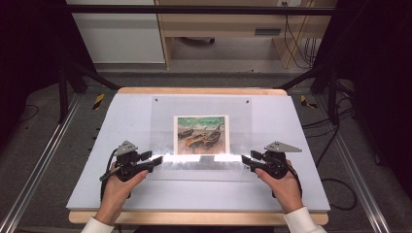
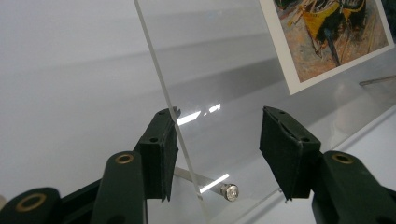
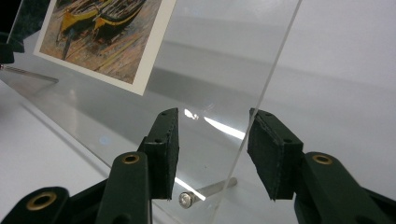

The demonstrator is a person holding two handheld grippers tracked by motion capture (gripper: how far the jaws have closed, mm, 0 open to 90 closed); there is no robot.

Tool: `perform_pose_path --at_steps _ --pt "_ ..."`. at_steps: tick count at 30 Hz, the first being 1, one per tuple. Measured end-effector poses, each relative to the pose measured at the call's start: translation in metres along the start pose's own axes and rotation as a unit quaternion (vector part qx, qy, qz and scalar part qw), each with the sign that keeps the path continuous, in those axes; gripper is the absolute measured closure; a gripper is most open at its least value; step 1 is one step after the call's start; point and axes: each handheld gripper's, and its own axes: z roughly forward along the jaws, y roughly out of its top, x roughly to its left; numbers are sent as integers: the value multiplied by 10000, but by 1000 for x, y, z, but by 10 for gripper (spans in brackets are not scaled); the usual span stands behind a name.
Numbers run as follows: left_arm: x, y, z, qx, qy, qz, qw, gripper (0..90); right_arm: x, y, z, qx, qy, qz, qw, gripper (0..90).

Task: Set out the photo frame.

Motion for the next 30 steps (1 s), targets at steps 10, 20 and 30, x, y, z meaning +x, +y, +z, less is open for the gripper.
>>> perform_pose_path --at_steps 10,20,30 --pt "-1 -2 -3 9 9 29 10000 490 1 -2 -3 -9 -7 -50 10000 563" --pt "-2 -4 -5 24 32 65 10000 505 2 -4 -5 -15 -14 -42 10000 584" --pt "-4 -6 -8 40 66 84 9999 526 3 -6 -8 -25 -26 -86 10000 609"
